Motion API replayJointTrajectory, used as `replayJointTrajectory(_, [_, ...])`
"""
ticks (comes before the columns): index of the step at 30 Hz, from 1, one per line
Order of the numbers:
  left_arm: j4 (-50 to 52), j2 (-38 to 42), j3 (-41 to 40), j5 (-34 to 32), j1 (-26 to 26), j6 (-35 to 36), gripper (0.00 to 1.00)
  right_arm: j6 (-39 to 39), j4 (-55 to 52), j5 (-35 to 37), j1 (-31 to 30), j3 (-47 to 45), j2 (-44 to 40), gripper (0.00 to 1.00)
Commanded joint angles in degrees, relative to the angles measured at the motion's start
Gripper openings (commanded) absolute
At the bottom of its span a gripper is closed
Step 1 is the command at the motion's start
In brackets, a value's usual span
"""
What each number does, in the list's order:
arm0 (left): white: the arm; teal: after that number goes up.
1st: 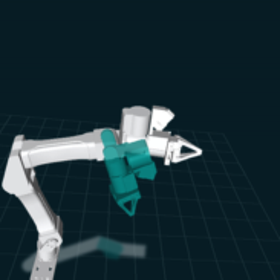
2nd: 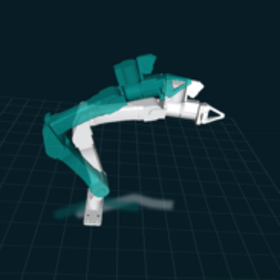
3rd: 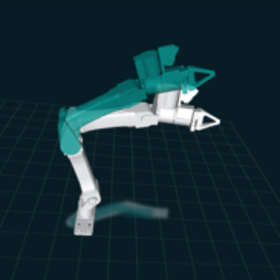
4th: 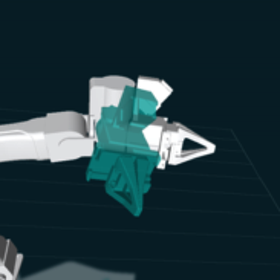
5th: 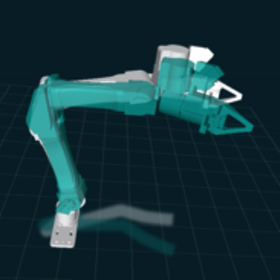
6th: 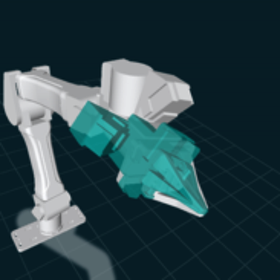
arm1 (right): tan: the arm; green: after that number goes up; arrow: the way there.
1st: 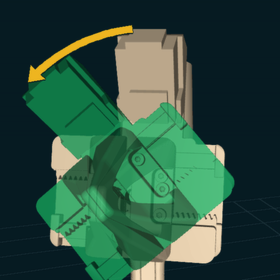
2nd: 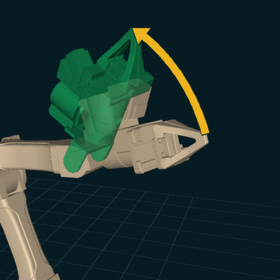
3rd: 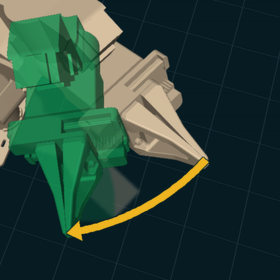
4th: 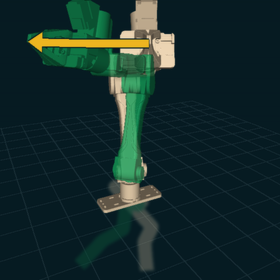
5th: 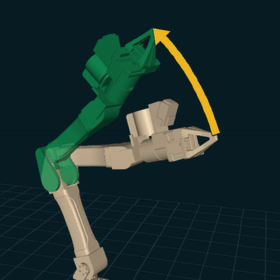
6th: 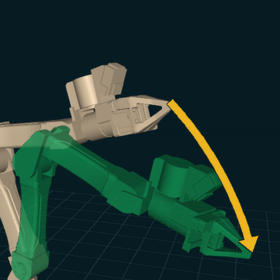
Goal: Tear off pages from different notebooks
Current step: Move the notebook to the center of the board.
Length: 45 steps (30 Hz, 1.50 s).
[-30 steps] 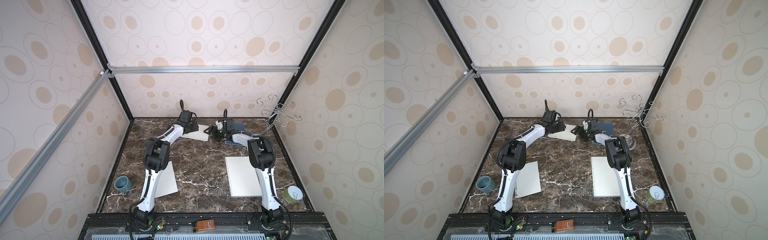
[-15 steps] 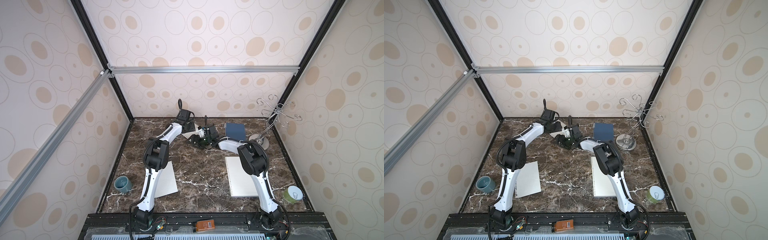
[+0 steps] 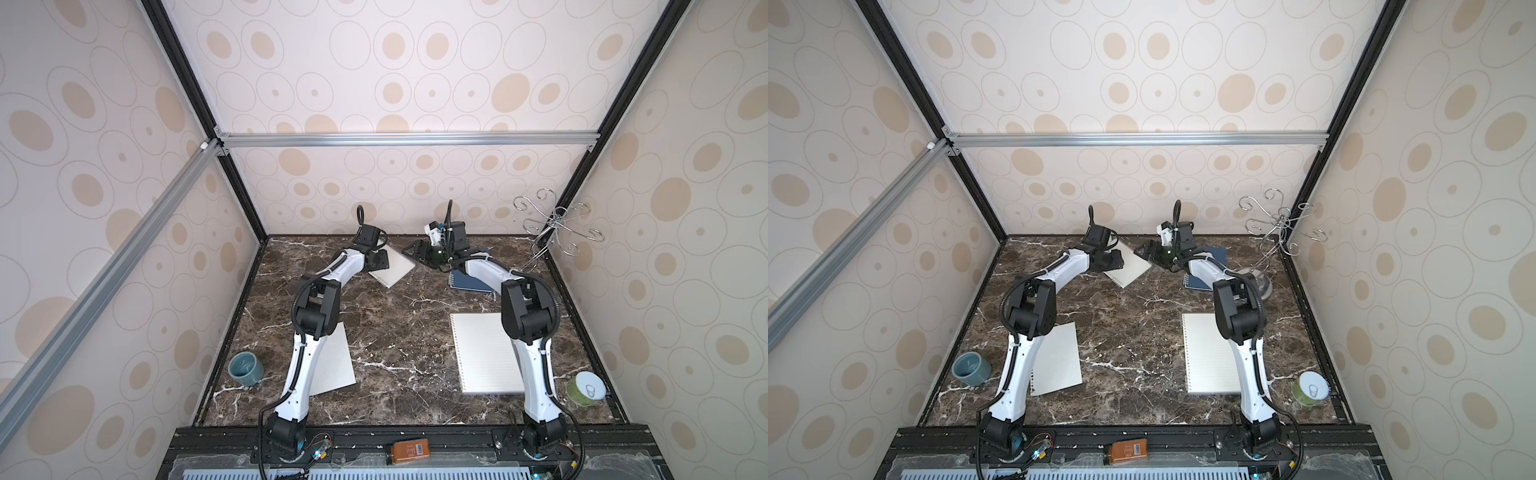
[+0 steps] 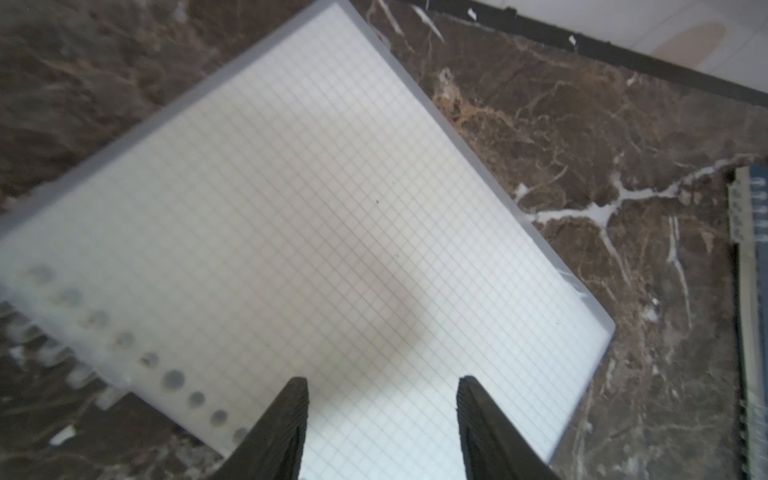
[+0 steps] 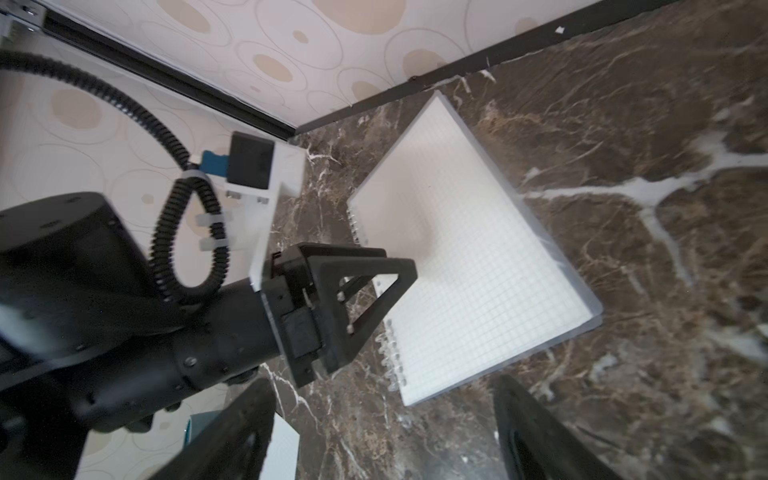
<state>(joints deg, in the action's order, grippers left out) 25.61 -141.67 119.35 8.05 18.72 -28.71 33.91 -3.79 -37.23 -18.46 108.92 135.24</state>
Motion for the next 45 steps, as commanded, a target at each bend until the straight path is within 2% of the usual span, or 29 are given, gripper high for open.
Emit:
replayJointTrajectory(1, [2.5,-0.4,-0.2,-0.4,0.2,0.6,0.58,-4.4,-7.2,0.7,0.1,7.2,5.5,0.84])
replayJointTrajectory(6, [3.5,-0.5,0.6,-1.3,0.1,0.7,0.58,-7.9,-12.7,2.4,0.4,18.7,13.4,0.85])
replayJointTrajectory(8, [4.1,-0.9,1.4,-1.2,-0.2,0.7,0.58,-8.6,-16.5,1.7,0.4,26.1,17.8,0.85])
replayJointTrajectory(11, [4.9,-1.5,2.7,-0.9,-0.6,0.7,0.58,-7.8,-19.4,-0.9,0.2,32.2,22.2,0.85])
replayJointTrajectory(23, [6.3,-1.4,2.3,-2.0,-3.0,-0.2,0.58,-5.7,-17.4,-6.4,-5.1,27.9,22.7,0.85])
replayJointTrajectory(27, [5.4,2.2,-4.7,-3.4,-3.3,0.2,0.58,-3.6,-15.0,-7.7,-7.9,26.7,22.5,0.84])
replayJointTrajectory(31, [0.8,8.7,-17.7,-5.1,-5.0,0.0,0.59,-1.3,-12.2,-8.2,-11.0,26.0,22.4,0.84])
replayJointTrajectory(35, [-3.9,13.8,-28.5,-4.0,-8.3,-1.3,0.59,2.1,-8.2,-8.1,-13.3,26.0,23.4,0.84])
replayJointTrajectory(41, [-6.7,18.1,-36.9,-5.0,-12.2,-1.2,0.59,7.0,-4.7,-9.2,-16.2,29.5,26.5,0.84])
replayJointTrajectory(45, [-7.3,18.3,-37.4,-5.3,-15.7,-0.4,0.59,9.0,-3.7,-9.8,-18.0,32.1,28.0,0.84])
